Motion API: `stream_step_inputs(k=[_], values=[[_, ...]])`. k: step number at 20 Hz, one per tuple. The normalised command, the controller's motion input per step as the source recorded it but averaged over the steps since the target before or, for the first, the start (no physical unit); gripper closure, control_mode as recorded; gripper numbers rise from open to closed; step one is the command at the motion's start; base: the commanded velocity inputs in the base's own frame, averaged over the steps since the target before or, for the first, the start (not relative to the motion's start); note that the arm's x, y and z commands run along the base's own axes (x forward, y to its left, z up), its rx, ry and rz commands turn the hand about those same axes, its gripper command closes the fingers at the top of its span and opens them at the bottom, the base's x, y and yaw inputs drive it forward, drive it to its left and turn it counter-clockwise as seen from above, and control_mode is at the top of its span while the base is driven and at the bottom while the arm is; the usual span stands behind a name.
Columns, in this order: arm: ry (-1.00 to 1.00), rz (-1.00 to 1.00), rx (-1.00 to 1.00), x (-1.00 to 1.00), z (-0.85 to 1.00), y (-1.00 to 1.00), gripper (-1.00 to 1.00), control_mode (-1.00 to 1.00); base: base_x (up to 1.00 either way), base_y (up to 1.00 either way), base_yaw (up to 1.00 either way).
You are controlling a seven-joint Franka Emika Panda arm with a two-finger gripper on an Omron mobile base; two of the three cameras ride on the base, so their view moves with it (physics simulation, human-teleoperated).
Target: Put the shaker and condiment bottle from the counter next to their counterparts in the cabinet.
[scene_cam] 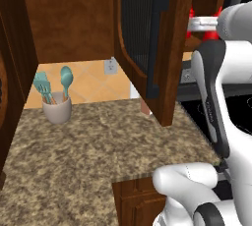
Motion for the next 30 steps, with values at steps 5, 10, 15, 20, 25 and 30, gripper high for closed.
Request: stream_step_inputs(k=[5,10,15,20,25,30], values=[[-0.01,-0.01,0.00,0.38,0.00,0.00,1.00,-1.00,0.00,0.00,0.00],[-0.05,-0.03,0.00,0.49,0.00,0.00,1.00,-1.00,0.00,0.00,0.00],[-0.02,-0.01,0.00,0.23,-0.01,-0.03,1.00,-1.00,0.00,0.00,0.00],[0.00,0.00,0.00,0.01,-0.10,-0.13,1.00,-1.00,0.00,0.00,0.00],[0.00,0.00,0.00,0.02,0.00,0.00,1.00,-1.00,0.00,0.00,0.00],[0.00,0.00,0.00,0.18,-0.04,-0.02,1.00,-1.00,0.00,0.00,0.00]])
